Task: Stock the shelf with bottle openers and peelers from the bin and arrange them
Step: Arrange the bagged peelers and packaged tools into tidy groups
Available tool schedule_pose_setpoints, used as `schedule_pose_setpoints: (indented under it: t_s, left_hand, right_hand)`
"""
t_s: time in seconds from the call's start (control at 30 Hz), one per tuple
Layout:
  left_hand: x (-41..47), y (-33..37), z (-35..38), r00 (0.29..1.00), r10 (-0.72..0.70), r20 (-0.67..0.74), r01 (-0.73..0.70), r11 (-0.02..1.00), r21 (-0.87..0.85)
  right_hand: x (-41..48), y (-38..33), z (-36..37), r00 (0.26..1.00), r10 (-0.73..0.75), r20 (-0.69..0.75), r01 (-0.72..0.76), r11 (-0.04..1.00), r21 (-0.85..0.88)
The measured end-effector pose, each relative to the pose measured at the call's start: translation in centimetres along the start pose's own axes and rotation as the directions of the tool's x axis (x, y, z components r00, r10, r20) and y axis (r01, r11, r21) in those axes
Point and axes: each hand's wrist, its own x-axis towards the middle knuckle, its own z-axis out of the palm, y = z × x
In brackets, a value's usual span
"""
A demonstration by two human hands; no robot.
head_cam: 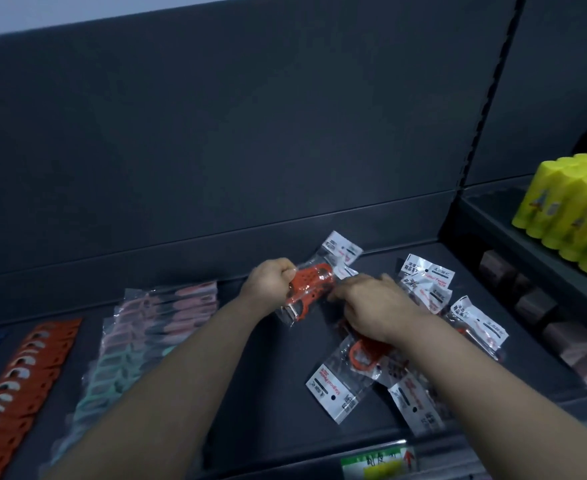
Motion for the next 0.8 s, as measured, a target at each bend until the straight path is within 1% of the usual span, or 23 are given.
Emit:
schedule_pose_setpoints:
  t_s: [0.07, 0.1, 0.17, 0.23, 0.3, 0.37, 0.4, 0.47, 0.5, 0.57, 0.6, 0.67, 0.73, 0.8]
  left_hand:
    - [0.6, 0.3, 0.2, 0.998, 0.058, 0.010, -0.059, 0.992, 0.111]
    - [0.9, 0.4, 0.3, 0.996, 0.087, -0.021, -0.083, 0.987, 0.138]
    - [1.2, 0.6, 0.3, 0.984, 0.129, -0.124, -0.114, 0.986, 0.124]
    - [1.1, 0.5, 0.0, 0.963, 0.151, -0.224, -0.140, 0.988, 0.068]
    - [0.7, 0.4, -0.4, 0.955, 0.137, -0.263, -0.130, 0.990, 0.045]
    - [0.5, 0.1, -0.9, 0.965, 0.109, -0.238, -0.099, 0.994, 0.054]
    - [0.5, 0.0, -1.0, 0.971, 0.106, -0.214, -0.093, 0.993, 0.070]
    - [0.2, -0.1, -0.9, 0.978, 0.140, -0.152, -0.120, 0.984, 0.135]
    - [0.0, 0.0, -0.6, 0.981, 0.158, -0.112, -0.138, 0.976, 0.171]
    - [-0.2, 0.4, 0.2, 0.985, 0.167, -0.050, -0.152, 0.962, 0.226]
    - [-0.4, 0.7, 0.7, 0.985, 0.170, -0.037, -0.155, 0.955, 0.254]
    - [-0.3, 0.9, 1.5, 0.982, 0.184, -0.039, -0.163, 0.936, 0.311]
    - [-0.5, 0.9, 2.2, 0.976, 0.200, -0.083, -0.162, 0.929, 0.334]
    - [-1.3, 0.7, 2.5, 0.933, 0.308, -0.186, -0.232, 0.910, 0.344]
  right_hand:
    - [1.2, 0.0, 0.3, 0.996, -0.032, 0.082, 0.034, 0.999, -0.022]
    - [1.8, 0.0, 0.6, 0.991, -0.041, 0.124, 0.046, 0.998, -0.039]
    - [2.7, -0.1, 1.1, 0.981, -0.040, 0.189, 0.056, 0.995, -0.080]
    - [3.5, -0.2, 1.3, 0.978, -0.021, 0.209, 0.047, 0.992, -0.117]
    - [3.7, -0.3, 1.1, 0.977, -0.022, 0.213, 0.043, 0.995, -0.094]
    - [3.0, 0.0, 0.5, 0.987, -0.045, 0.152, 0.049, 0.998, -0.025]
    - [2.4, 0.3, 0.1, 0.996, -0.048, 0.080, 0.049, 0.999, -0.007]
    - [1.0, 1.1, -0.6, 0.998, -0.007, -0.063, 0.005, 1.000, -0.027]
    - [0.3, 1.6, -0.9, 0.994, 0.027, -0.108, -0.031, 0.999, -0.039]
    - [-1.0, 2.5, -1.1, 0.985, 0.071, -0.156, -0.077, 0.996, -0.034]
    - [-1.5, 2.9, -1.1, 0.982, 0.072, -0.173, -0.077, 0.997, -0.022]
    - [-2.3, 3.6, -0.9, 0.977, 0.052, -0.206, -0.049, 0.999, 0.023]
    - [-3.0, 4.2, -0.6, 0.974, 0.030, -0.224, -0.011, 0.996, 0.086]
    - [-3.6, 4.6, -0.3, 0.976, 0.017, -0.218, 0.011, 0.992, 0.125]
